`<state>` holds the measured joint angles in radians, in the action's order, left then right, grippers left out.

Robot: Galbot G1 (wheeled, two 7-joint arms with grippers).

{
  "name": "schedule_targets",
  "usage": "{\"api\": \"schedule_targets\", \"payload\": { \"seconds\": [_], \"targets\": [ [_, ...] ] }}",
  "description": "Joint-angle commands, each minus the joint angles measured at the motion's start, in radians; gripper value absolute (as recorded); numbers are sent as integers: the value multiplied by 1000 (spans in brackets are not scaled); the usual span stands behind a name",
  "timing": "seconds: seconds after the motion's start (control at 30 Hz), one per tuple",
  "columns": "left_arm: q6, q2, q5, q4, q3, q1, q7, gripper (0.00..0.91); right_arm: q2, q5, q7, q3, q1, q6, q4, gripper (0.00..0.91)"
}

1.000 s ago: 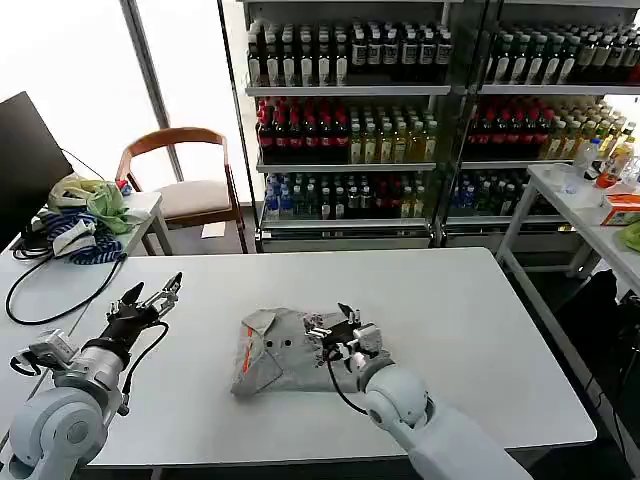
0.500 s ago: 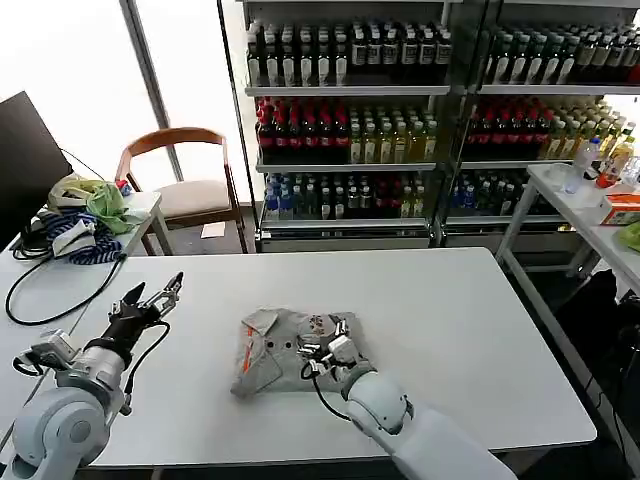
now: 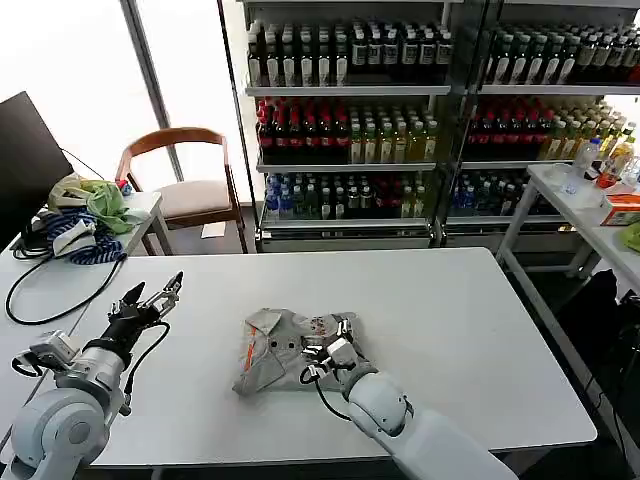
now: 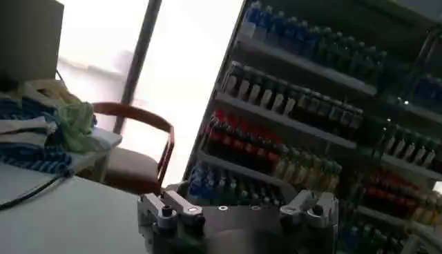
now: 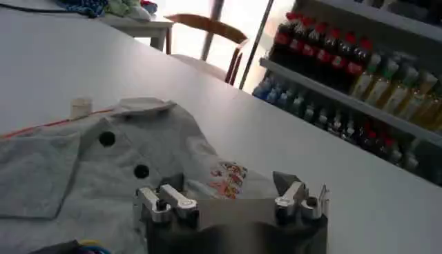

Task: Fold and organize the clothes.

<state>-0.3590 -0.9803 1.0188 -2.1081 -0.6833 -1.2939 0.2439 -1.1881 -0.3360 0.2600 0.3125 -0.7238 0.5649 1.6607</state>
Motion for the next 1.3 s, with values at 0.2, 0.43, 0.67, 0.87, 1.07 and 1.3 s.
{"api": "schedule_targets", "payload": {
  "seconds": [0.2, 0.43, 0.67, 0.87, 1.07, 1.3],
  "targets": [
    [0, 1, 1, -1, -3, -5, -1, 907, 2, -55, -35, -75, -11, -270, 93, 907],
    [13, -7, -49, -7, -15, -29, -25, 907, 56, -101, -86, -215, -104, -381, 193, 907],
    [74, -66, -234, -53, -57, -139, -89, 907, 143, -90, -137, -450, -368, -489, 349, 907],
    [151, -169, -418, -94, -44, -242, -141, 907, 120, 13, -158, -542, -516, -578, 388, 907],
    [233, -232, -515, -103, -49, -293, -177, 907, 110, 4, -168, -619, -637, -618, 400, 907],
    [249, -253, -513, -106, -61, -305, -185, 907, 165, -116, -207, -684, -720, -618, 404, 907]
  ]
}}
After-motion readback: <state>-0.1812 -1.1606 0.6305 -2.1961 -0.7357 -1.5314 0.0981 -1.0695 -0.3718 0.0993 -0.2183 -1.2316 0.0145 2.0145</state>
